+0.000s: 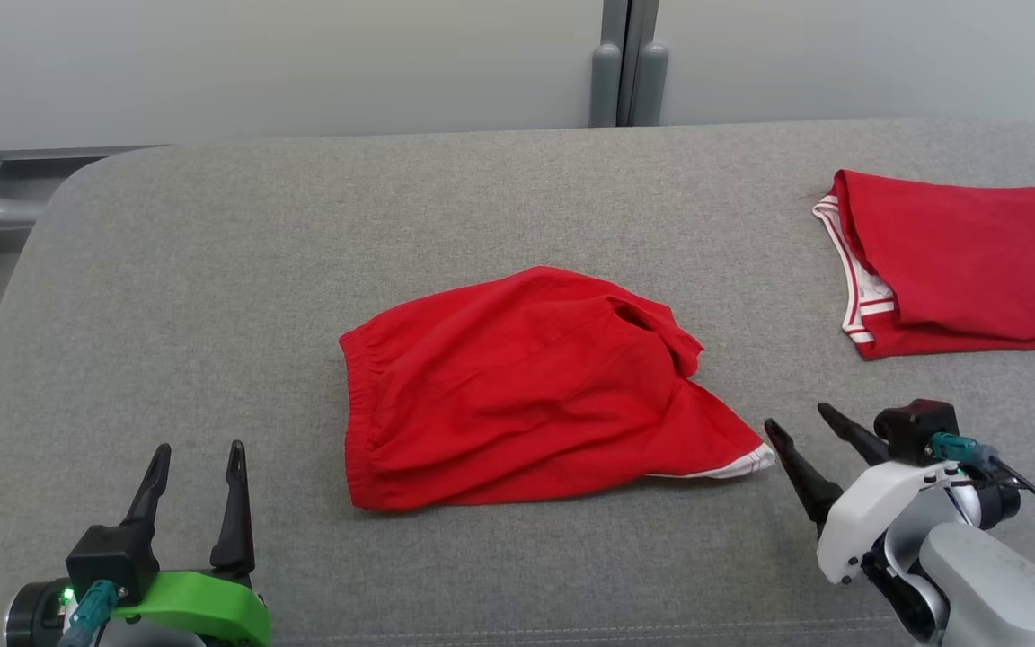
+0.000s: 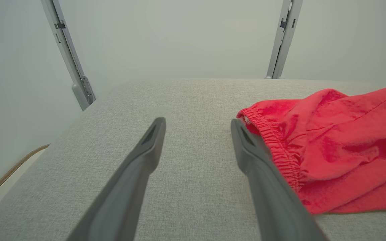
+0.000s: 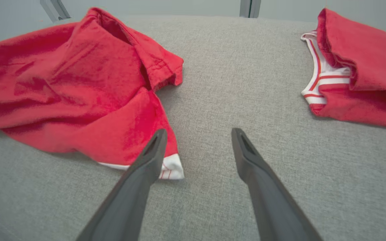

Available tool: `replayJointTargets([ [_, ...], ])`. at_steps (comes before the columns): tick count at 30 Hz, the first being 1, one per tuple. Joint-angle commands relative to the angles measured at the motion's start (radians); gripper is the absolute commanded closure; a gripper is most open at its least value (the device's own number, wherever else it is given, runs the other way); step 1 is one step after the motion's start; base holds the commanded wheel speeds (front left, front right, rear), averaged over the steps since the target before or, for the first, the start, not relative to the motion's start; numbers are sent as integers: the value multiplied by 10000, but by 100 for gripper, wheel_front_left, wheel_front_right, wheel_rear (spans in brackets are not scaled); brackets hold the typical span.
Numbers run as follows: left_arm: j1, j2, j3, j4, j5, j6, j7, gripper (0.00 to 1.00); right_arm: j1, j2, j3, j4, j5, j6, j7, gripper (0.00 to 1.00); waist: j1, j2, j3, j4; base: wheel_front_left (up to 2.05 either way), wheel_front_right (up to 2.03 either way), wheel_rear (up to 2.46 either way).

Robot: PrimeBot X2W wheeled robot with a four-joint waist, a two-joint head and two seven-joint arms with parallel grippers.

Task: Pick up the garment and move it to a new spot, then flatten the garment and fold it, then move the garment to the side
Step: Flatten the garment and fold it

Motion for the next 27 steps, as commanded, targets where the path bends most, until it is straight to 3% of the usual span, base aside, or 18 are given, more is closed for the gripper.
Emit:
replayJointTargets([
  [1, -43, 39, 41, -58, 72, -27, -23, 0, 168, 60, -272, -171, -193, -4, -113, 0, 0, 0, -15, -53, 0, 0, 0],
  [11, 143, -103, -363, -38, -58, -76, -23, 0, 1406, 826, -2673, -2618, -2107, -4, -155, 0, 0, 0, 29, -274, 0, 0, 0],
  [27, -543, 577, -2414, 1714, -1320, -110, 110, 0, 1895, 1250, -2996, -3114, -2781, -4, -158, 0, 0, 0, 180, -683, 0, 0, 0],
])
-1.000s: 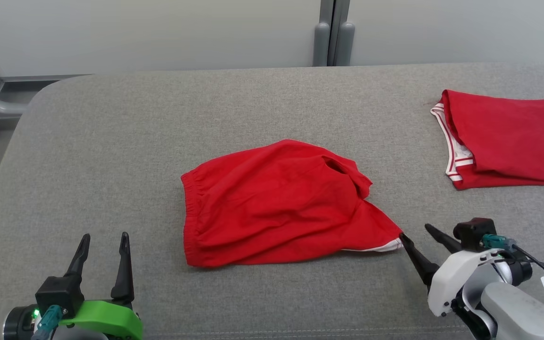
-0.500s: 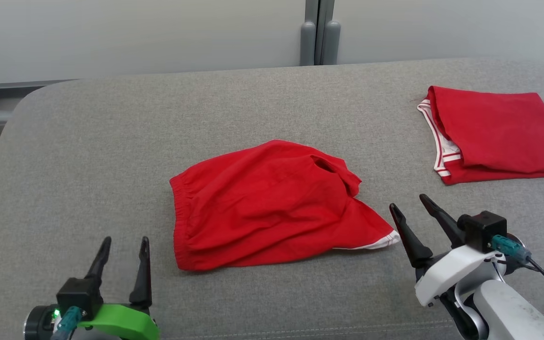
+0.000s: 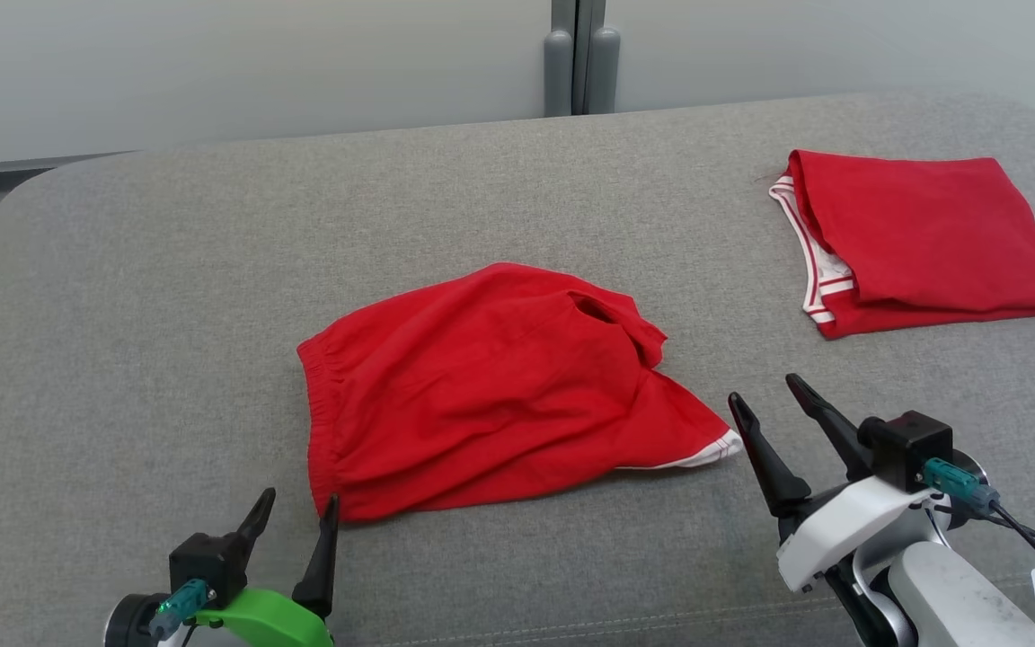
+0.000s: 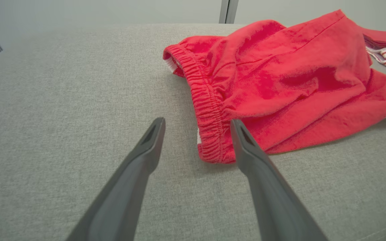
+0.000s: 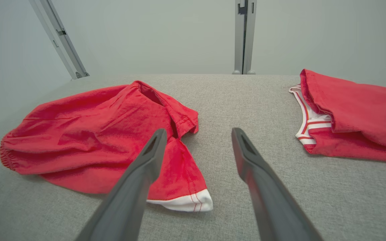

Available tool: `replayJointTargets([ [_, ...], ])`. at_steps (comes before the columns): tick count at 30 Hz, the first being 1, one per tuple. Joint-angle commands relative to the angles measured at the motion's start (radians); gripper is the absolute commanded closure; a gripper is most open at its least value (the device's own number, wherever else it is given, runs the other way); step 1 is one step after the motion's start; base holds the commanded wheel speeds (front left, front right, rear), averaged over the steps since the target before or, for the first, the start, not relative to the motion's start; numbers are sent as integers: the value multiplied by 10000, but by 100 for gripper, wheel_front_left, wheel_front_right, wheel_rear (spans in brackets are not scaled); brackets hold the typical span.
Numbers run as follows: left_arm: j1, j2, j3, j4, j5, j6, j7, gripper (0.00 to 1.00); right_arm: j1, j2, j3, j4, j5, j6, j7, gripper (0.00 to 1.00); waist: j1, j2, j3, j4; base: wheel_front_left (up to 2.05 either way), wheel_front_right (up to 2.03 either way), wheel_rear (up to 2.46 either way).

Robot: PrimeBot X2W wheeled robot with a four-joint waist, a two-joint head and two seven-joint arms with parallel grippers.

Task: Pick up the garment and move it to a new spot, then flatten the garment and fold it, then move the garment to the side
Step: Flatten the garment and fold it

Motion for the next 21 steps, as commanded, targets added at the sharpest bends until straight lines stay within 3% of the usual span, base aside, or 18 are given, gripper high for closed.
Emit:
replayJointTargets([
  [1, -149, 82, -39, 59, -165, -17, 24, 0, 85, 9, 18, 4, -85, -4, -28, 0, 0, 0, 8, -59, 0, 0, 0],
  [14, -618, 222, -569, 996, -734, -17, -84, 0, 407, 383, -544, -977, -552, -4, -29, 0, 0, 0, 104, -542, 0, 0, 0],
  [15, -648, 241, -608, 1037, -752, -17, -82, 16, 424, 400, -552, -1000, -589, -4, -29, 0, 0, 0, 118, -565, 0, 0, 0],
  [16, -693, 251, -661, 1058, -819, -17, -82, 64, 446, 418, -562, -1019, -623, -4, -29, 0, 0, 0, 136, -585, 0, 0, 0],
  [17, -742, 292, -726, 1071, -839, -17, -94, 96, 466, 434, -573, -1029, -635, -4, -29, 0, 0, 0, 153, -606, 0, 0, 0],
  [21, -966, 452, -871, 818, -779, -18, -138, 100, 507, 459, -653, -1078, -708, -4, -29, 0, 0, 0, 202, -643, 0, 0, 0],
])
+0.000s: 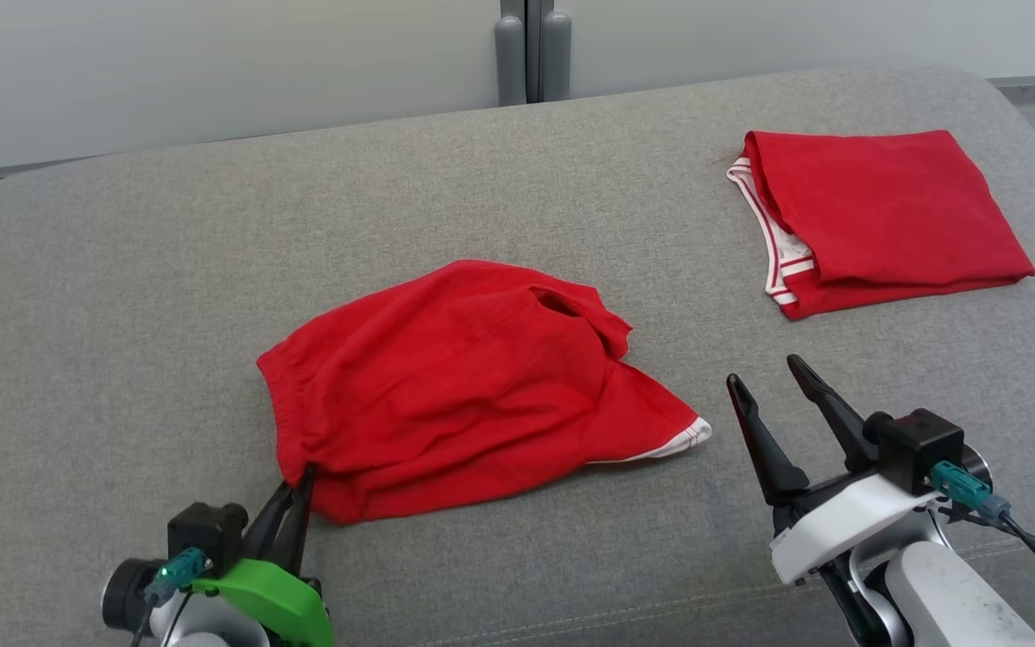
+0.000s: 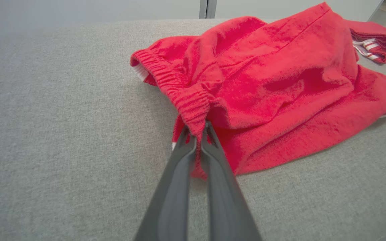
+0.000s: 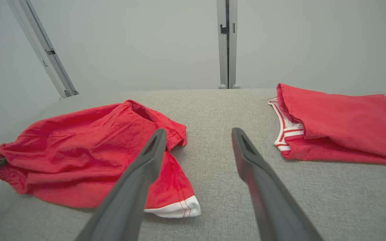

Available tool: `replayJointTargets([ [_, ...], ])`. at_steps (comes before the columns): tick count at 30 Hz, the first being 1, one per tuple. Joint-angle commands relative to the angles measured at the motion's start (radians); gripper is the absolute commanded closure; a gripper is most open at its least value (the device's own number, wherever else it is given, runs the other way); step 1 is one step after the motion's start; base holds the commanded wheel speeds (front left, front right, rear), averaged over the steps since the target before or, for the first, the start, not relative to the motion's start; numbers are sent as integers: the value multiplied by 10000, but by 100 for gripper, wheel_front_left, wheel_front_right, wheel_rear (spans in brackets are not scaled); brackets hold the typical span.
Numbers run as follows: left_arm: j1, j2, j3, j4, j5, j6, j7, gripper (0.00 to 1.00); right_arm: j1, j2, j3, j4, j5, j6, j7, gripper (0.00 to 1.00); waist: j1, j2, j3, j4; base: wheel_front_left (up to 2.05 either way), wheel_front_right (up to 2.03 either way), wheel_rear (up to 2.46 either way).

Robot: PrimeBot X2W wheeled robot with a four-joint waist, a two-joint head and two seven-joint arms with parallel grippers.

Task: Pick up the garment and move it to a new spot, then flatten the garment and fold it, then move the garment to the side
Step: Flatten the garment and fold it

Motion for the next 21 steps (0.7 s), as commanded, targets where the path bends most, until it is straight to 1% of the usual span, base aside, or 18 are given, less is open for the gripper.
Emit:
replayJointTargets([
  [1, -246, 155, 6, -261, 116, -4, -65, 100, 126, 33, -70, -70, -108, -4, -29, 0, 0, 0, 25, 2, 0, 0, 0],
  [5, -197, 357, -80, -962, 248, 42, -33, 100, 197, 77, -127, -57, -149, -4, -29, 0, 0, 0, 60, 17, 0, 0, 0],
  [11, 16, 703, -216, -2648, 308, 103, 417, 100, 187, 143, -193, -35, -174, -4, -29, 0, 0, 0, 132, 72, 0, 0, 0],
  [13, -197, 975, -306, -3191, 336, 78, 777, 100, 92, 191, -131, 0, -181, -4, -29, 0, 0, 0, 177, 32, 0, 0, 0],
  [17, -703, 1281, -408, -3439, 31, 16, 1174, 100, -91, 209, 0, 86, -98, -4, -29, 0, 0, 0, 263, -156, 0, 0, 0],
  [19, -1004, 1586, -576, -3258, 0, -7, 1452, 100, -196, 229, 47, 134, -67, -4, -29, 0, 0, 0, 326, -295, 0, 0, 0],
  [21, -1220, 1616, -644, -3180, -208, 2, 1504, 100, -244, 229, 74, 151, -60, -4, -29, 0, 0, 0, 365, -357, 0, 0, 0],
])
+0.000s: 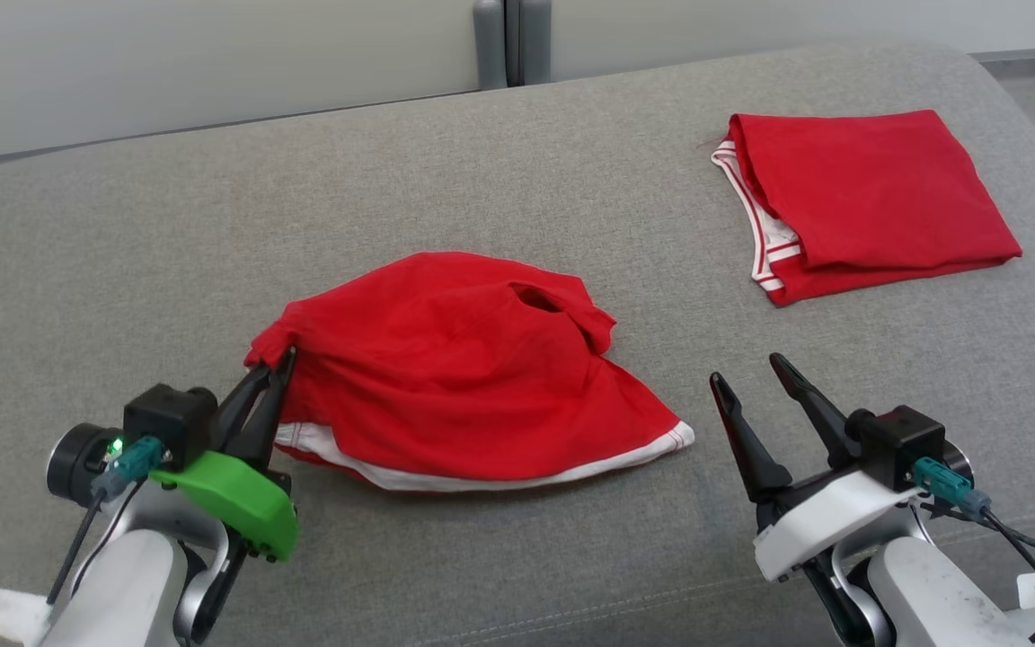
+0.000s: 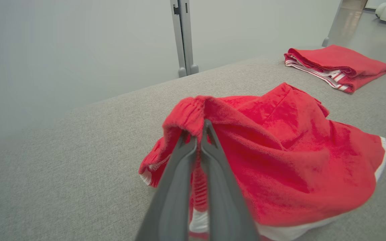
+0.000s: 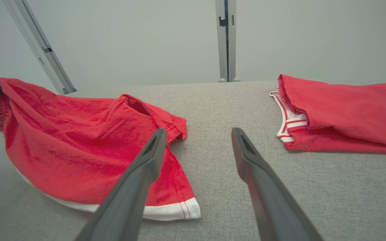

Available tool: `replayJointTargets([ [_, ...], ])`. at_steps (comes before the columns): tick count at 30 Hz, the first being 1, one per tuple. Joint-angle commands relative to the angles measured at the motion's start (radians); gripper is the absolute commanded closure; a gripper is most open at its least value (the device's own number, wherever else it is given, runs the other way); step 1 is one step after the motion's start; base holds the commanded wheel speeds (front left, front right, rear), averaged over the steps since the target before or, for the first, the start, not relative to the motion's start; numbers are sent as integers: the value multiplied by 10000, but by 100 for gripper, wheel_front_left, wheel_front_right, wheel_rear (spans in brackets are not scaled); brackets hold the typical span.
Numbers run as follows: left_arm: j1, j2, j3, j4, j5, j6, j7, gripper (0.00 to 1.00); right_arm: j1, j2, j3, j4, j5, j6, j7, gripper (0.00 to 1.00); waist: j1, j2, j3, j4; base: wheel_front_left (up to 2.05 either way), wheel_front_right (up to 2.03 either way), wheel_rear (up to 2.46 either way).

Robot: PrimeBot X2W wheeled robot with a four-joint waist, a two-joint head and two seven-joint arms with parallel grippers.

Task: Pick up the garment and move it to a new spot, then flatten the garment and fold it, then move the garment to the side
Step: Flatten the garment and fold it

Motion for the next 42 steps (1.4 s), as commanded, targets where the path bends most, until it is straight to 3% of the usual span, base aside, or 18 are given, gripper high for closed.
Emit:
replayJointTargets([
  [1, -344, 37, -87, 128, -367, -19, 68, 100, -162, 7, 5, 26, 47, -4, -29, 0, 0, 0, 127, -186, 0, 0, 0],
  [8, -1725, 1209, -1318, 1578, -1586, -11, 391, 100, -499, 87, 196, 168, 62, -4, -29, 0, 0, 0, 488, -858, 0, 0, 0],
  [15, -2651, 1767, -2196, 3221, -2882, -10, -146, 100, -703, 184, 243, 288, 16, -4, -30, 0, 0, 0, 752, -1467, 0, 0, 0],
  [24, -3257, 1810, -3295, 4805, -3849, -11, -1062, 100, -692, 175, 130, 327, -80, -4, -30, 0, 0, 0, 817, -1638, 0, 0, 0],
  [26, -3375, 1802, -3457, 5050, -3887, -12, -1248, 52, -655, 174, 105, 334, -91, -4, -30, 0, 0, 0, 766, -1559, 0, 0, 0],
  [27, -3400, 1773, -3555, 5135, -3900, -12, -1323, 0, -638, 167, 105, 336, -93, -4, -30, 0, 0, 0, 734, -1513, 0, 0, 0],
  [34, -3304, 1704, -3606, 5303, -3970, -12, -1622, 0, -466, 110, 48, 355, -121, -4, -30, 0, 0, 0, 406, -1095, 0, 0, 0],
  [42, -2067, 1637, -1423, 3050, -2770, 644, -1620, 0, -279, 43, -82, 251, -166, -4, -30, 0, 0, 0, 101, -509, 0, 0, 0],
])
